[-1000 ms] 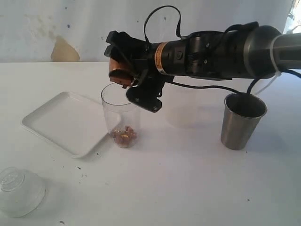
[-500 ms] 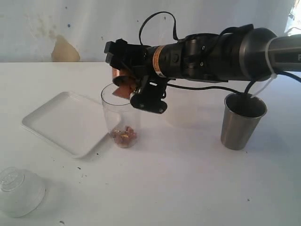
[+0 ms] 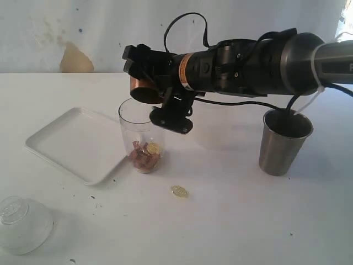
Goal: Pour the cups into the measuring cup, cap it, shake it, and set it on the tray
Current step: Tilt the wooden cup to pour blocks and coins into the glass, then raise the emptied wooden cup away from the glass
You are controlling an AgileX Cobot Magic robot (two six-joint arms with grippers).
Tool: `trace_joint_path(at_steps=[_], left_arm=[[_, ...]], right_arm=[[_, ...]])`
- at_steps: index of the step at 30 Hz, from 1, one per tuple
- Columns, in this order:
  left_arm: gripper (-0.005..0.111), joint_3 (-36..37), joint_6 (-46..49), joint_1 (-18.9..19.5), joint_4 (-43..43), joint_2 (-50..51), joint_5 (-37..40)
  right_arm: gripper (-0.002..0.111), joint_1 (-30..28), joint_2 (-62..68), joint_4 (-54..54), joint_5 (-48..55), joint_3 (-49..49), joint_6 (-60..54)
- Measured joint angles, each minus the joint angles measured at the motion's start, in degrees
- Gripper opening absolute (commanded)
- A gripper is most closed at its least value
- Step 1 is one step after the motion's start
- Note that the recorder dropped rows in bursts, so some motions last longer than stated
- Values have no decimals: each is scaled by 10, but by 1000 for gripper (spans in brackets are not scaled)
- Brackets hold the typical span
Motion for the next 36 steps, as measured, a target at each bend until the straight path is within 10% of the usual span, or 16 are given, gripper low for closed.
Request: trace_joint_path(at_steps=[7,28,36], left_arm=[[1,0,0,0,0,0,0],[1,0,0,0,0,0,0],[1,0,0,0,0,0,0]], right_arm=[[0,0,0,2,-4,-8,136],[0,6,0,-1,2,-10,89],[0,6,0,-1,3,-10,271]])
